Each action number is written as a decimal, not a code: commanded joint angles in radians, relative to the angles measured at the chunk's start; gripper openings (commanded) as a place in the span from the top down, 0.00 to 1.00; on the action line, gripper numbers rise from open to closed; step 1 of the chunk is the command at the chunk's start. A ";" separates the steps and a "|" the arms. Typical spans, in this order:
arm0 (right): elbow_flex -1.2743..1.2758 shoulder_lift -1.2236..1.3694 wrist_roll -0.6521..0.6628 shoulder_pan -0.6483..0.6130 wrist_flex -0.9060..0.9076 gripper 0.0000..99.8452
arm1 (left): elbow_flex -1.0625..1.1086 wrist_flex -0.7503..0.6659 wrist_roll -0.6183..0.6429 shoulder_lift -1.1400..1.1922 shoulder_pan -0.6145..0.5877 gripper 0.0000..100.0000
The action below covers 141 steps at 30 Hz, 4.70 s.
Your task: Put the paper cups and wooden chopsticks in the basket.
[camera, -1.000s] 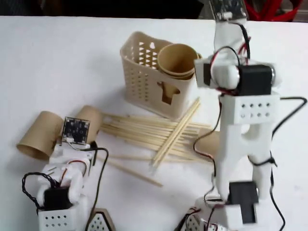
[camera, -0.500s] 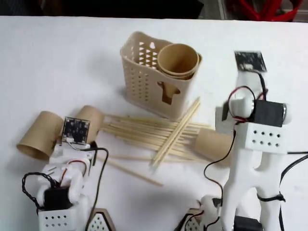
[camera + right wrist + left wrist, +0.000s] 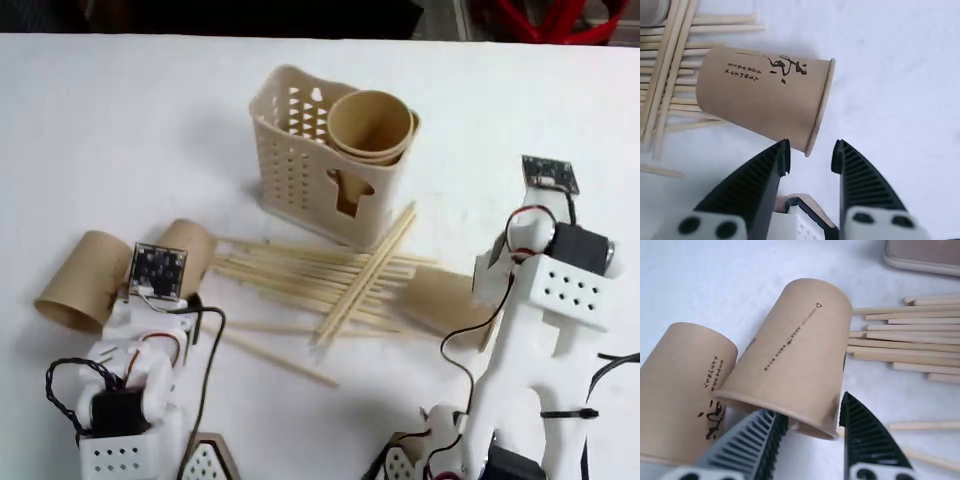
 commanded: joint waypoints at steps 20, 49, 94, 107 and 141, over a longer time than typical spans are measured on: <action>0.196 -0.031 0.008 -0.145 -0.191 0.98 | -0.005 -0.012 0.003 -0.010 -0.008 0.82; -0.486 -0.042 0.299 -0.150 0.111 0.98 | -0.005 -0.012 0.003 -0.010 -0.008 0.82; -0.752 0.120 0.336 -0.168 0.119 0.94 | -0.005 -0.014 0.003 -0.010 -0.008 0.82; -0.385 0.122 0.526 0.262 0.119 0.93 | -0.005 -0.012 0.003 -0.010 -0.008 0.82; -0.061 0.125 1.092 0.895 0.117 0.88 | -0.005 -0.011 0.003 -0.010 -0.010 0.82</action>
